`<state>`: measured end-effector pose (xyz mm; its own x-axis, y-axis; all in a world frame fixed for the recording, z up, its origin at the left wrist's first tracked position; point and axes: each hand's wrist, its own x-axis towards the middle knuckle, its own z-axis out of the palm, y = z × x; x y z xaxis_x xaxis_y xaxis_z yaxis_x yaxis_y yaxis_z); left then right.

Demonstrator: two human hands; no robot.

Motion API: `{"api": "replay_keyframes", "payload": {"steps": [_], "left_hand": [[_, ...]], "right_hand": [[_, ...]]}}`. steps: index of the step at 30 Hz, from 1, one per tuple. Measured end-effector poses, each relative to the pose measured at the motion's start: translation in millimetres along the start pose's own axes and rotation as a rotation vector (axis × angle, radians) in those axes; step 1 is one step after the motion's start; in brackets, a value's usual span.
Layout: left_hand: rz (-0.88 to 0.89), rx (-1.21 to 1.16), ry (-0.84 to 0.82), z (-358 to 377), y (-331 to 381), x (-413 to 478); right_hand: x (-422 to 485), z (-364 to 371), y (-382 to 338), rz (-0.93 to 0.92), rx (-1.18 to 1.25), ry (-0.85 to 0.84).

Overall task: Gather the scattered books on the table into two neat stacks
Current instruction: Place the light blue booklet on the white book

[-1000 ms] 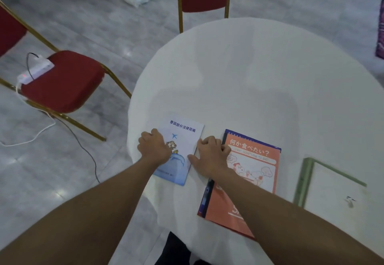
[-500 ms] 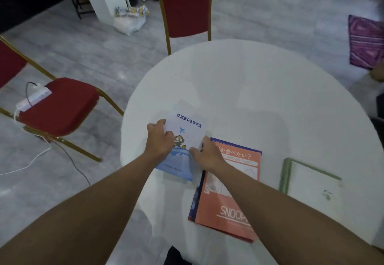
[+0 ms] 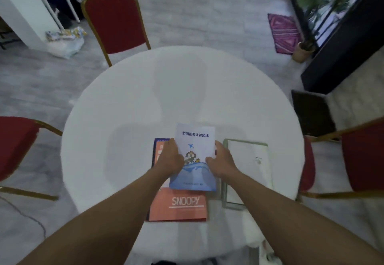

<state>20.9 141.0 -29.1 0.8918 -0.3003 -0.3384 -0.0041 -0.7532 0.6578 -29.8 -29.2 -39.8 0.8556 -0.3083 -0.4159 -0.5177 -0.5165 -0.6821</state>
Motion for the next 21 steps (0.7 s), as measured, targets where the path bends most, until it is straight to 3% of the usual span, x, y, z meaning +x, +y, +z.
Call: {"api": "replay_keyframes", "payload": {"steps": [6, 13, 21], "left_hand": [[0.142, 0.116, -0.134, 61.9, 51.5, -3.2], [0.113, 0.207, -0.242, 118.7, 88.5, -5.7], [0.062, 0.27, -0.28, 142.9, 91.6, -4.2]], "right_hand": [[-15.0, -50.5, 65.6, 0.117, -0.002, 0.134], [-23.0, -80.2, 114.9, 0.213, 0.011, 0.235], [-17.5, -84.0, 139.9, 0.26, -0.224, 0.202]]}}
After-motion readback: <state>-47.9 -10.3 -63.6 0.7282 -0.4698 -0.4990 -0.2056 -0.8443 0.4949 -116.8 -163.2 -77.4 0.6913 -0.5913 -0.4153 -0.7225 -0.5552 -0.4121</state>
